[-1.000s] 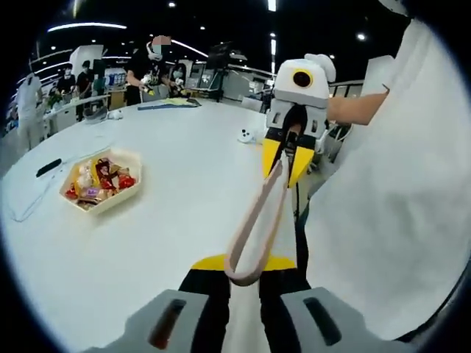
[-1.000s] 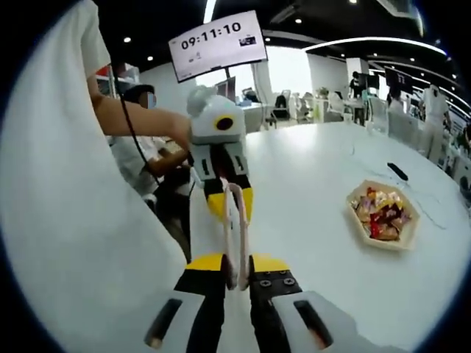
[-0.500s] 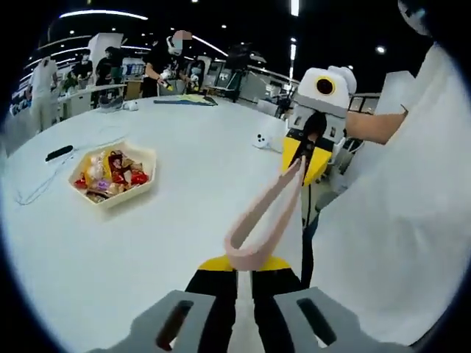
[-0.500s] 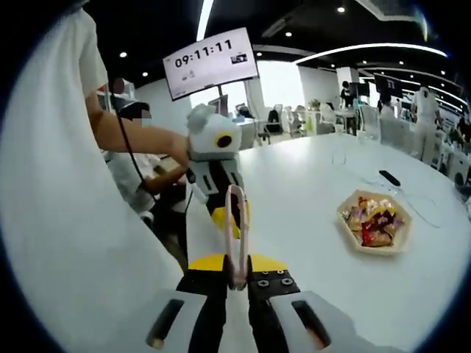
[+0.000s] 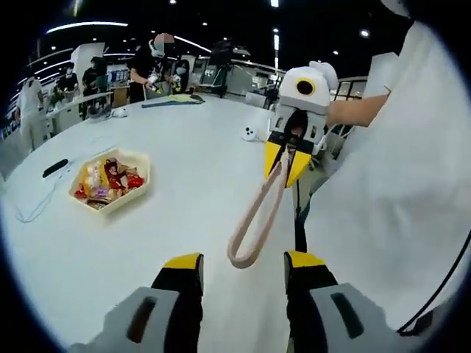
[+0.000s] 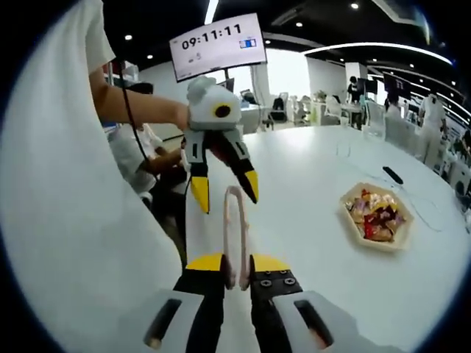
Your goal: Place the target food into the container with the food tongs after gripping and lifting it, then release it inside without dropping or visibly crushing the food.
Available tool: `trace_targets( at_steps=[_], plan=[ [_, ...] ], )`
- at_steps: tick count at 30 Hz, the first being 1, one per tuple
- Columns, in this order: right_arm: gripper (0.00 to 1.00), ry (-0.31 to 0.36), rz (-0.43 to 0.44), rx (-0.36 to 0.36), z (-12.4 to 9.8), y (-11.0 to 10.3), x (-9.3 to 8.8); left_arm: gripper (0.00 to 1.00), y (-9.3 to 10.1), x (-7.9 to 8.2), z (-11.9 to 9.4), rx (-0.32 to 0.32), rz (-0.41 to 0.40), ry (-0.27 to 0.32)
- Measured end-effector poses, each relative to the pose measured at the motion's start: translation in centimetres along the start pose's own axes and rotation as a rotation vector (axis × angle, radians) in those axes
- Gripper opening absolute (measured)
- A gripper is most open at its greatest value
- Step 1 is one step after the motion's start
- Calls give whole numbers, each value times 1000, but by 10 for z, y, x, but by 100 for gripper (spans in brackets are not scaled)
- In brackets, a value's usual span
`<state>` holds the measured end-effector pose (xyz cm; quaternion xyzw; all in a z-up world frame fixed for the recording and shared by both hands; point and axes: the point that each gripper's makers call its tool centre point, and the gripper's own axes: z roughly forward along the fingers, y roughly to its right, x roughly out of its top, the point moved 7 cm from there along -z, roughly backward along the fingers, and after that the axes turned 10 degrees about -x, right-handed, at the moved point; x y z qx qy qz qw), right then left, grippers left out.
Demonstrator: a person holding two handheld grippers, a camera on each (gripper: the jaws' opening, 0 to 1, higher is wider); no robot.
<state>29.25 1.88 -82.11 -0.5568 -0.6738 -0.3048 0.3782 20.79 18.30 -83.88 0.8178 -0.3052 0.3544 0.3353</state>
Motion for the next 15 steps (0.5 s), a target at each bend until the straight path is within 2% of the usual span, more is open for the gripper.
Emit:
trace_targets(
  at_steps=[3, 4, 7, 12, 13, 14, 15],
  plan=[
    [12, -12, -13, -1, 3, 1, -2, 21, 1, 3, 4, -1, 6, 12],
    [12, -16, 7, 5, 3, 1, -4, 17, -3, 4, 5, 23, -7, 22],
    [13, -16, 43, -5, 5, 5, -9, 17, -5, 3, 7, 30, -32, 17],
    [17, -47, 72, -23, 8, 8, -20, 15, -6, -1, 15, 44, 57, -21],
    [17, -59, 60, -26, 10, 8, -21, 15, -7, -2, 16, 6, 155, -51],
    [17, -75, 40, -33, 12, 8, -25, 14, -8, -3, 16, 38, 186, -49],
    [18, -85, 27, -37, 14, 8, -26, 14, -9, -5, 18, 45, 180, -53]
  ],
)
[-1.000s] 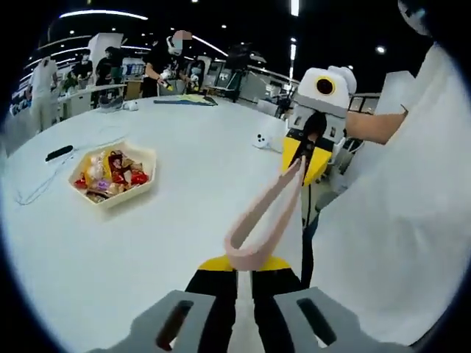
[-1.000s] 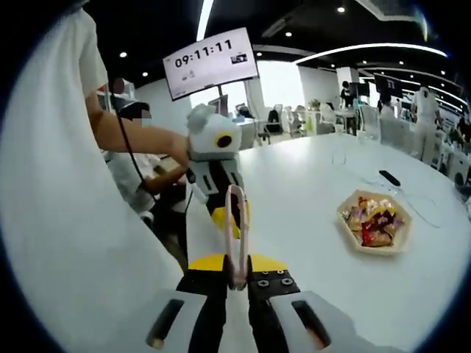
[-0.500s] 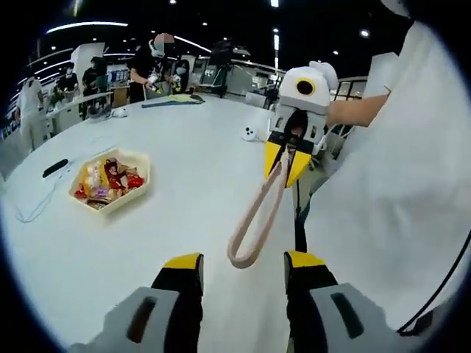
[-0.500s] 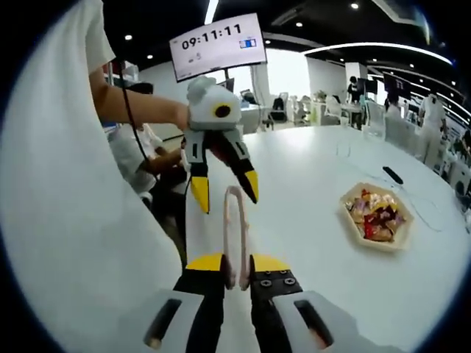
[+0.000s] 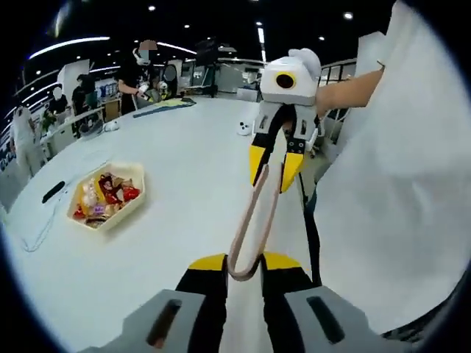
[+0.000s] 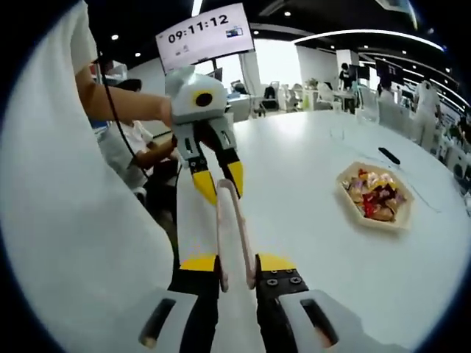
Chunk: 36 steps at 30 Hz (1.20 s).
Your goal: Place the target food into the container with the food tongs after gripping and lifting it, then release it inside without dropping or visibly crushing the food.
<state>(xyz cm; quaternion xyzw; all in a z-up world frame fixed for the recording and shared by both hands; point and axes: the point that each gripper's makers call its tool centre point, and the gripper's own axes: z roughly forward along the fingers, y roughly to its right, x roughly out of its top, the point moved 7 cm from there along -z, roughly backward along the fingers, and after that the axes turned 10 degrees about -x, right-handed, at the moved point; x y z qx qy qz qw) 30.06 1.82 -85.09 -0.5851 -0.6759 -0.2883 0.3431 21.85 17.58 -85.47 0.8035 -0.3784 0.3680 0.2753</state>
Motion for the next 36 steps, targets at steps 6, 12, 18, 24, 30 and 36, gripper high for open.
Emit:
trace_targets(
  at_steps=[6, 12, 18, 24, 30, 36],
  plan=[
    [20, -49, -34, -14, 9, 3, -5, 14, -2, -8, 8, 24, -36, -28],
    [21, -58, 53, -18, 21, 12, -18, 15, -9, -17, 13, 70, -99, -6],
    [24, -120, 14, -7, 32, 17, -22, 15, -10, -23, 20, 96, -97, -40],
    [27, -134, 28, -23, 35, 29, -26, 14, -18, -35, 24, 128, -141, 3],
    [28, -173, 23, -32, 40, 39, -30, 14, -28, -40, 33, 158, -150, 5],
    [29, -193, -14, -34, 40, 56, -24, 14, -42, -37, 35, 189, -148, 14]
  ],
)
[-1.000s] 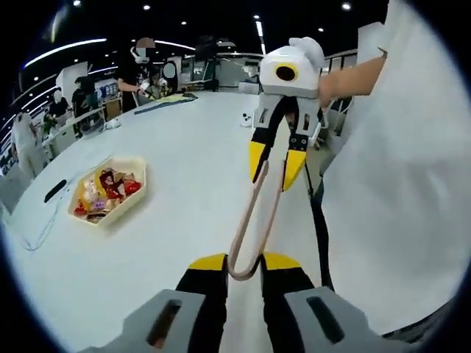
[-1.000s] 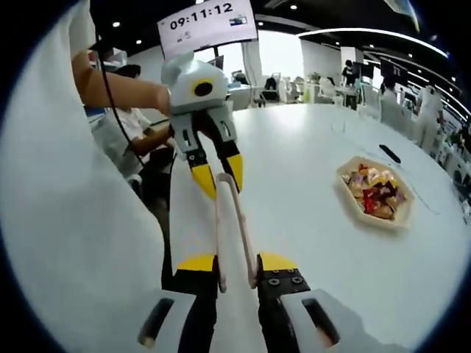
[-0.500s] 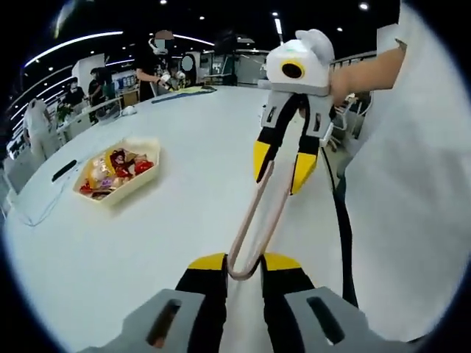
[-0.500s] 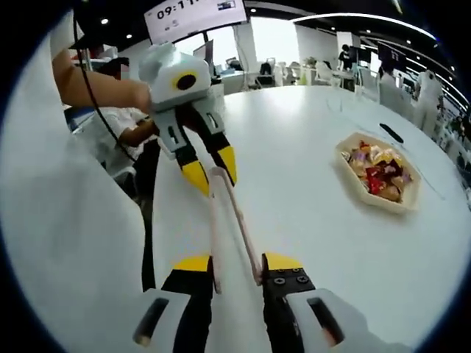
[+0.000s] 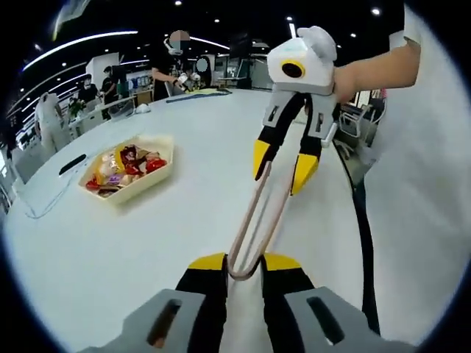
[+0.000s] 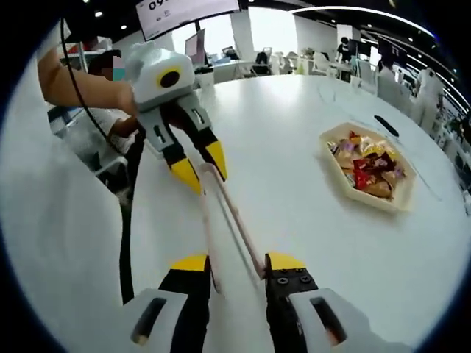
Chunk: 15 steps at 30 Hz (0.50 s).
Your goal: Place the target food into the container with the food tongs after gripping and lifting it, then release it inside without dropping or visibly crushing the food.
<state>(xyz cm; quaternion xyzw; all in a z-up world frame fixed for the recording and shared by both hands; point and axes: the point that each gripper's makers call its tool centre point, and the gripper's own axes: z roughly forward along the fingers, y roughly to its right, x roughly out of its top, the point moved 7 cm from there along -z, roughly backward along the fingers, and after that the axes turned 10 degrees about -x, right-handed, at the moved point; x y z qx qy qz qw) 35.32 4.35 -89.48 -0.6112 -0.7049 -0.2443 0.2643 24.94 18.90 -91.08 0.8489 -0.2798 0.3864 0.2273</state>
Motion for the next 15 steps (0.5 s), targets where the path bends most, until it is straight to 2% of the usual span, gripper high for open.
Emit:
trace_targets(
  at_steps=[7, 11, 15],
  plan=[
    [30, -21, -15, -2, 1, 23, -1, 14, -11, 9, 11, 19, -14, 12],
    [30, -33, -14, 1, 4, 26, -7, 15, -14, 8, 18, 21, -27, 6],
    [30, -62, 4, -1, 8, 26, -14, 15, -15, 9, 23, 21, 1, -27]
  ],
)
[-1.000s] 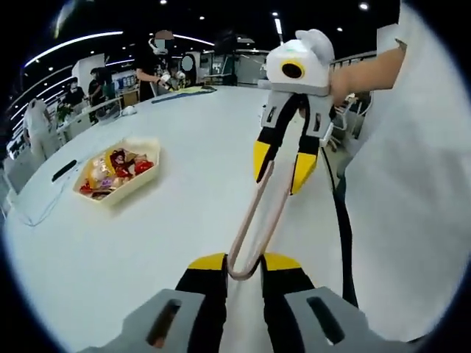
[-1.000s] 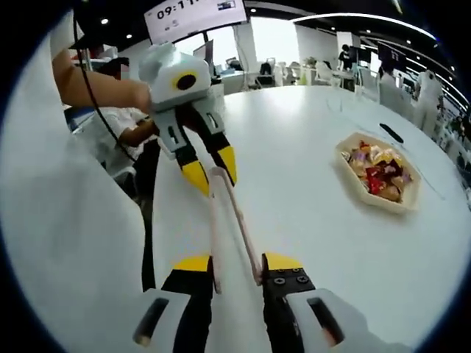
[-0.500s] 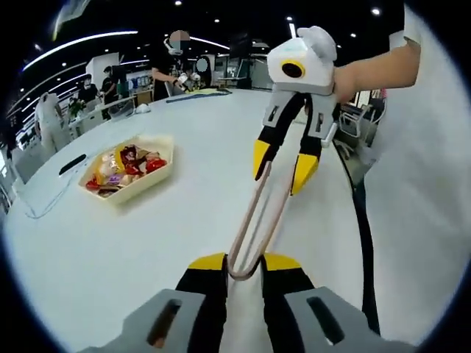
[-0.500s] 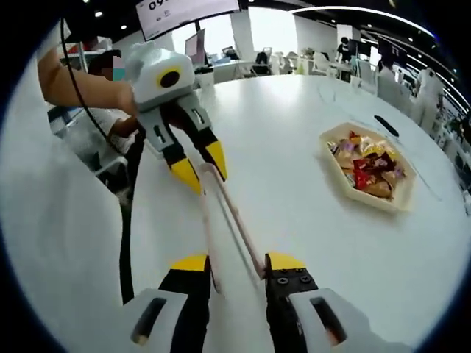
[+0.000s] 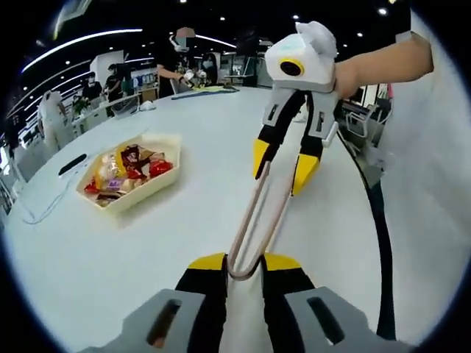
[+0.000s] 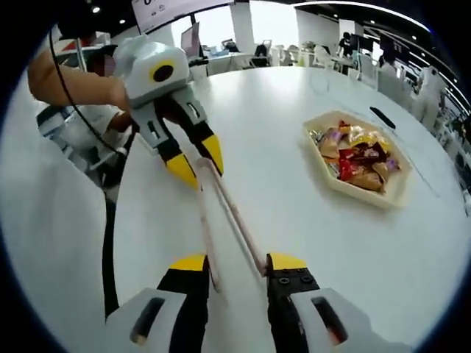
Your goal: Place the target food into the container with the food tongs after gripping and lifting it, then release it inside without dropping or visibly crushing the food.
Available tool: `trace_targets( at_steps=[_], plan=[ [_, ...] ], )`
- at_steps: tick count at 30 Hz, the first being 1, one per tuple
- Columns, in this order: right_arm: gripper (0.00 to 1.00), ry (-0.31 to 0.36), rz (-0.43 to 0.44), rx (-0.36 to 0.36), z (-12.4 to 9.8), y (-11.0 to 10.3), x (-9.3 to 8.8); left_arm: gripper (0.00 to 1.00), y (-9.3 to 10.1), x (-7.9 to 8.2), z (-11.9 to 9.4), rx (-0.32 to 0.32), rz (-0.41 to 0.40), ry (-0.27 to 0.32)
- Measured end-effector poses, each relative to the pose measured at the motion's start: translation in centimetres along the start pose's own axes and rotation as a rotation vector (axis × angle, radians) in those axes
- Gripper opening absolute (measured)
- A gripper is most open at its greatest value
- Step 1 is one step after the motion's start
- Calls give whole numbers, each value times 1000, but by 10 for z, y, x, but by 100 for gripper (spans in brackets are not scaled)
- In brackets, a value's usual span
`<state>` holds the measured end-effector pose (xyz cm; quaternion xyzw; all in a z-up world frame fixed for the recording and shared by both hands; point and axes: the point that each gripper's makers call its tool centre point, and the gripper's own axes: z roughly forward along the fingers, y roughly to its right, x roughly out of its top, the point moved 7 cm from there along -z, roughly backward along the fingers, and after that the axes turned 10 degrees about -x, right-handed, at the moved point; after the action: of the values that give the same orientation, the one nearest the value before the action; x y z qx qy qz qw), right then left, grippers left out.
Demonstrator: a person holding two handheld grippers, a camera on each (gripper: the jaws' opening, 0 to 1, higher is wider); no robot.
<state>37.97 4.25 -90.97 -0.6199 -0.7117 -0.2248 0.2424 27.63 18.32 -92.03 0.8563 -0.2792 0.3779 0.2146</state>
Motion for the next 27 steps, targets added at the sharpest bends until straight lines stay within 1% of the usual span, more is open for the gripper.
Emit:
trace_targets(
  at_steps=[2, 5, 6, 7, 9, 11, 14, 15, 16, 17, 18, 20, 22, 23, 25, 26, 27],
  plan=[
    [31, 1, 1, -15, 1, 1, -1, 15, -2, 2, 1, 9, 20, -13],
    [33, -4, 15, -40, 3, 4, -4, 15, -6, 3, 5, 15, 29, -28],
    [33, -6, 17, -62, 4, 6, -6, 15, -6, 3, 6, 15, 29, -34],
    [34, -5, 19, -74, 5, 6, -7, 15, -7, 3, 7, 14, 27, -35],
    [34, -18, 56, -94, 6, 8, -11, 15, -8, 1, 8, 4, 19, -25],
    [34, -13, 67, -105, 8, 8, -13, 15, -8, 0, 11, 8, 31, -23],
    [35, 1, 59, -115, 10, 7, -13, 15, -10, -3, 15, 10, 20, -39],
    [35, 1, 58, -116, 9, 7, -13, 15, -10, -6, 13, 11, -3, -47],
    [35, 0, 65, -119, 9, 8, -12, 16, -12, -3, 12, 15, 12, -26],
    [35, 1, 82, -119, 9, 8, -12, 16, -13, -3, 12, 17, 22, -28],
    [36, 7, 97, -119, 9, 8, -11, 16, -16, -3, 10, 42, 45, -33],
    [36, 12, 96, -126, 10, 8, -11, 16, -15, -3, 9, 47, 78, -18],
    [36, 16, 90, -132, 10, 8, -11, 16, -13, -2, 9, 44, 78, -20],
    [36, 24, 93, -149, 10, 8, -11, 16, -12, -1, 8, 45, 81, -19],
    [36, 35, 152, -159, 10, 8, -10, 16, -10, -2, 5, 54, 40, -10],
    [37, 40, 165, -159, 10, 8, -10, 17, -11, -3, 5, 62, 23, -5],
    [37, 53, 179, -166, 10, 7, -9, 17, -11, -3, 3, 72, 27, 19]
  ],
)
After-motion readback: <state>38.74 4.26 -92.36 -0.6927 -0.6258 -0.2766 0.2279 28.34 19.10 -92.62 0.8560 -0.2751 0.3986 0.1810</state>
